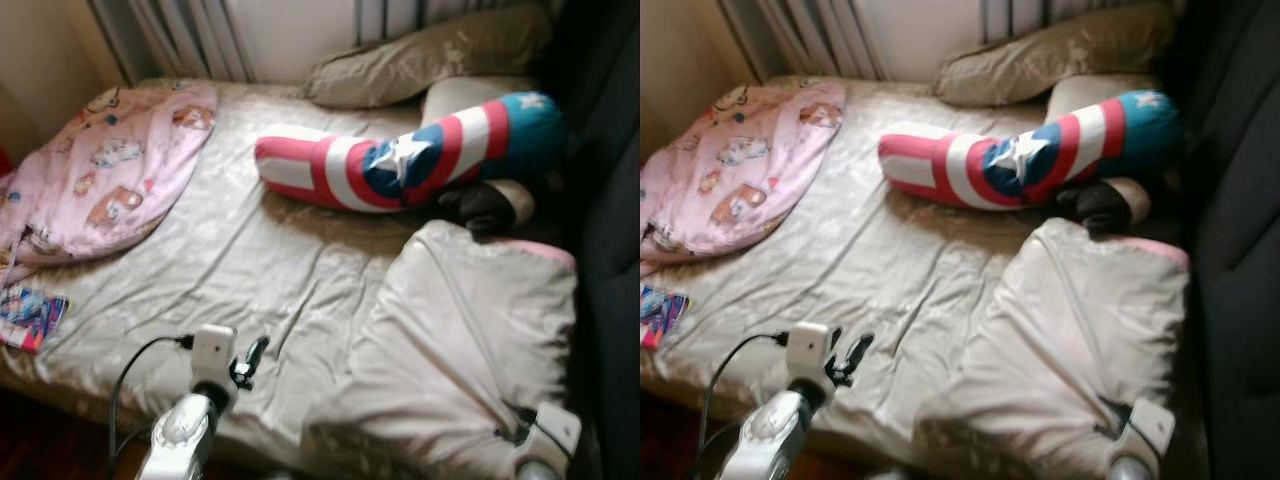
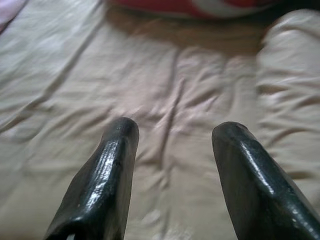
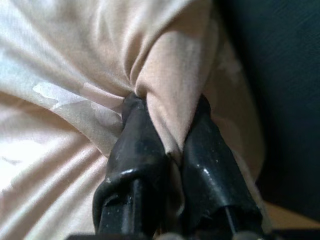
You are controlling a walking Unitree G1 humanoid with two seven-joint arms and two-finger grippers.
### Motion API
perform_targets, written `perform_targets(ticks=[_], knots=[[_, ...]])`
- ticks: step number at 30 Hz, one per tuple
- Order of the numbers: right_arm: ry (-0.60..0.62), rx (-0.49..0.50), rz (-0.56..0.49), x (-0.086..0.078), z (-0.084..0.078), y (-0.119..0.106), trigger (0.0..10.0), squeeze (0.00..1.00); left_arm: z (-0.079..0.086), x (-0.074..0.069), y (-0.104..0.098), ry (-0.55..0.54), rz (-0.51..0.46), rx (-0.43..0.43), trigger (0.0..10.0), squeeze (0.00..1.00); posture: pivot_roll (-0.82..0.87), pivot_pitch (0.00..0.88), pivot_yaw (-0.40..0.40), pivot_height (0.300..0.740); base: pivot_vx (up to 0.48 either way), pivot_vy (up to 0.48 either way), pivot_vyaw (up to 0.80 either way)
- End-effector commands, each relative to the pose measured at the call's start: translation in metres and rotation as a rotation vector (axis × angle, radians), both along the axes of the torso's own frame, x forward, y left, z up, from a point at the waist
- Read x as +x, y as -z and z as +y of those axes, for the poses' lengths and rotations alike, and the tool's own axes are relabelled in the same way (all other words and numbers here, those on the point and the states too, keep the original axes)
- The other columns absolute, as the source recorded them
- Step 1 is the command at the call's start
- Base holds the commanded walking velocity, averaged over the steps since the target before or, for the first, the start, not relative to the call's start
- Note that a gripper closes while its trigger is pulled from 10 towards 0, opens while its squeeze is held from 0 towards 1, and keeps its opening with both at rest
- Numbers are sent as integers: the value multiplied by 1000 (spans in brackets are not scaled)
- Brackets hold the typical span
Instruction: Clean up the room
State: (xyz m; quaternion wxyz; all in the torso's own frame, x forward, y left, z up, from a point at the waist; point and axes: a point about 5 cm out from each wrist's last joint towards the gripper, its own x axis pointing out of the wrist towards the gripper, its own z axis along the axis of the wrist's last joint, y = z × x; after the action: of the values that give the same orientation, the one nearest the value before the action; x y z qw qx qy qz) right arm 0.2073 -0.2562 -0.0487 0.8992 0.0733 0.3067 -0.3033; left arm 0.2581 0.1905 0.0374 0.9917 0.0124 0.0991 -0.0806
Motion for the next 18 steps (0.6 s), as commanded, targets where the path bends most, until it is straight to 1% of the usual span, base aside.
perform_targets(ticks=[1, 3, 5, 9, 14, 18], knots=[[67, -96, -63, 3, -22, -15, 10000, 0, -3, -1, 1, 14, -1, -2, 10000, 0, 75, 130, 4, 740, 0, -349, 0], [85, -109, -59, 1, -26, -15, 10000, 0, -3, -2, 1, 13, 1, 0, 10000, 0, 76, 132, 4, 740, 0, -352, 0], [80, -113, -48, 0, -26, -14, 10000, 0, -2, -2, 2, 8, 5, -1, 10000, 0, 76, 135, 4, 740, 0, -266, 0], [90, -120, -20, -4, -26, -11, 10000, 0, -1, -4, 3, 5, 8, 1, 10000, 0, 81, 139, 5, 740, 0, 0, 0], [91, -129, -18, -3, -28, -12, 10000, 0, 1, -5, 3, 5, 10, 3, 10000, 0, 81, 144, 7, 740, 0, 0, 0], [77, -113, -20, -1, -26, -12, 10000, 0, 1, -6, 4, 8, 15, 4, 10000, 0, 79, 145, 8, 740, 0, 0, 0]])
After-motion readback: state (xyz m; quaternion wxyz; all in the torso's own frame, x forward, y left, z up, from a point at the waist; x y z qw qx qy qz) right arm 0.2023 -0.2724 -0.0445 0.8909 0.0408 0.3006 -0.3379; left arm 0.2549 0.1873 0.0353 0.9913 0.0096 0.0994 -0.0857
